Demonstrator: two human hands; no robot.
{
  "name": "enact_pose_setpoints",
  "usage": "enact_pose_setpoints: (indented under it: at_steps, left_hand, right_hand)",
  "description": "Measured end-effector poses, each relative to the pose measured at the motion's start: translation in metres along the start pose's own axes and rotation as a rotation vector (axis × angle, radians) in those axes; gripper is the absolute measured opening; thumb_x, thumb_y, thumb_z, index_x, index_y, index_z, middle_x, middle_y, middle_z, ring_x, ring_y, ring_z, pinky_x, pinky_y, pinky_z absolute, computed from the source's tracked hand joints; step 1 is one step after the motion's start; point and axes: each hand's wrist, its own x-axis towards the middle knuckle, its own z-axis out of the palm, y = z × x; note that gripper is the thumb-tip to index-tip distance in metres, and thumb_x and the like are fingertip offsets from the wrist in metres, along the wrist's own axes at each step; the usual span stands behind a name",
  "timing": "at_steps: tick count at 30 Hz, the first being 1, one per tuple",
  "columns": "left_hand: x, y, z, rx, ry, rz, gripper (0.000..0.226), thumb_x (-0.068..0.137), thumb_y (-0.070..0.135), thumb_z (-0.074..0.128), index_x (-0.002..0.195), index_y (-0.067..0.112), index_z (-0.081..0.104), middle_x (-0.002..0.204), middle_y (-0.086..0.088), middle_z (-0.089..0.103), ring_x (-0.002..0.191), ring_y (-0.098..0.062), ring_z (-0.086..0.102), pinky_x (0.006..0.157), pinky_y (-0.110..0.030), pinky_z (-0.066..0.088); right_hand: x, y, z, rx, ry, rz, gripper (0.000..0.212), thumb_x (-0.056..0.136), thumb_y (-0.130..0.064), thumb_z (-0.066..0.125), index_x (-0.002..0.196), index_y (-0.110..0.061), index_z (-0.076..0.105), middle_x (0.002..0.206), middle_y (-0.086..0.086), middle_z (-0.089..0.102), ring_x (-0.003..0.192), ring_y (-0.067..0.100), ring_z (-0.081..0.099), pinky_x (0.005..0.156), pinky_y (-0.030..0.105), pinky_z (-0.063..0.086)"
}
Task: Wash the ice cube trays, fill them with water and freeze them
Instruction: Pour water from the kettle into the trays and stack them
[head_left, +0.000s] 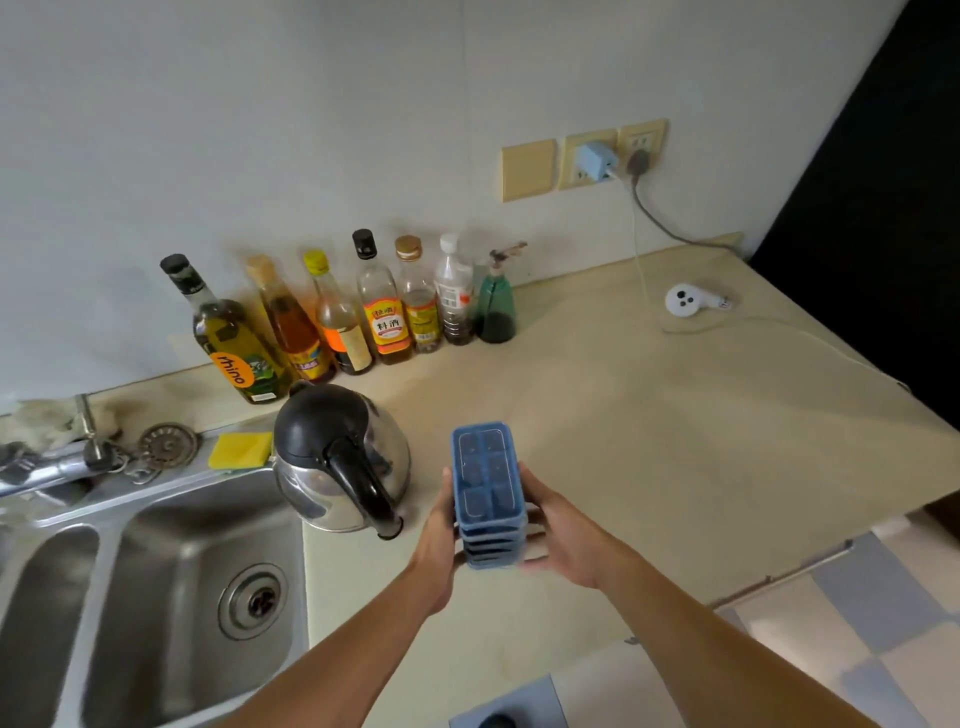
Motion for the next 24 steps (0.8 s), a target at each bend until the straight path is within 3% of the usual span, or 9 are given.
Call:
enact_pose_setpoints:
  at_steps: [3, 7, 11, 14, 18, 20, 24]
  left_hand:
    - [0.007, 0.004, 0.023, 0.032, -0.046, -0.030, 0.059, 0.095, 0.076, 0.036, 0.116, 0.036, 0.074, 0.111, 0.010, 0.077, 0.097, -0.008, 0.074, 0.070, -0.029, 0.060]
    - [0.014, 0.009, 0.088, 0.100, -0.137, -0.035, 0.065, 0.087, 0.082, 0.043, 0.120, 0.034, 0.072, 0.113, 0.008, 0.077, 0.098, -0.009, 0.074, 0.078, -0.035, 0.060]
    - [0.022, 0.013, 0.177, 0.110, -0.194, -0.029, 0.064, 0.086, 0.081, 0.047, 0.118, 0.033, 0.073, 0.109, 0.006, 0.078, 0.094, -0.011, 0.075, 0.071, -0.034, 0.062]
    - [0.023, 0.009, 0.254, 0.096, -0.201, -0.018, 0.065, 0.081, 0.083, 0.051, 0.112, 0.033, 0.077, 0.108, 0.003, 0.078, 0.095, -0.015, 0.076, 0.073, -0.038, 0.062]
    - [0.022, 0.007, 0.348, 0.085, -0.244, 0.002, 0.067, 0.074, 0.087, 0.055, 0.108, 0.034, 0.079, 0.109, 0.001, 0.078, 0.097, -0.017, 0.076, 0.074, -0.038, 0.063]
    - [0.024, 0.006, 0.386, 0.063, -0.244, -0.004, 0.069, 0.069, 0.088, 0.057, 0.107, 0.034, 0.079, 0.108, 0.000, 0.078, 0.097, -0.018, 0.076, 0.072, -0.038, 0.063]
    - [0.034, 0.008, 0.448, 0.059, -0.232, -0.012, 0.069, 0.080, 0.083, 0.054, 0.115, 0.028, 0.075, 0.105, 0.000, 0.079, 0.095, -0.019, 0.076, 0.072, -0.038, 0.063]
  right_hand:
    - [-0.010, -0.005, -0.024, -0.004, 0.055, -0.018, 0.088, 0.065, -0.098, 0.054, 0.121, -0.033, 0.073, 0.113, -0.004, 0.077, 0.105, 0.018, 0.074, 0.095, 0.044, 0.056]
    - [-0.033, -0.010, -0.087, 0.005, 0.128, -0.034, 0.087, 0.066, -0.096, 0.052, 0.122, -0.032, 0.071, 0.114, -0.003, 0.077, 0.106, 0.020, 0.073, 0.086, 0.042, 0.056]
    - [-0.062, -0.015, -0.171, -0.001, 0.192, -0.050, 0.090, 0.064, -0.099, 0.053, 0.122, -0.031, 0.071, 0.115, -0.001, 0.076, 0.108, 0.023, 0.072, 0.089, 0.045, 0.056]
    - [-0.087, -0.020, -0.243, -0.019, 0.226, -0.053, 0.089, 0.063, -0.100, 0.052, 0.119, -0.034, 0.071, 0.116, 0.000, 0.075, 0.109, 0.025, 0.070, 0.093, 0.049, 0.054]
    - [-0.115, -0.029, -0.333, -0.044, 0.232, -0.057, 0.095, 0.055, -0.103, 0.054, 0.119, -0.036, 0.071, 0.115, -0.001, 0.075, 0.110, 0.025, 0.070, 0.087, 0.046, 0.056]
    - [-0.124, -0.034, -0.371, -0.052, 0.239, -0.065, 0.093, 0.055, -0.103, 0.054, 0.118, -0.038, 0.072, 0.114, -0.002, 0.076, 0.110, 0.026, 0.070, 0.092, 0.049, 0.055]
    - [-0.132, -0.038, -0.432, -0.030, 0.233, -0.074, 0.089, 0.057, -0.102, 0.055, 0.118, -0.040, 0.072, 0.115, -0.004, 0.076, 0.112, 0.026, 0.068, 0.099, 0.054, 0.052]
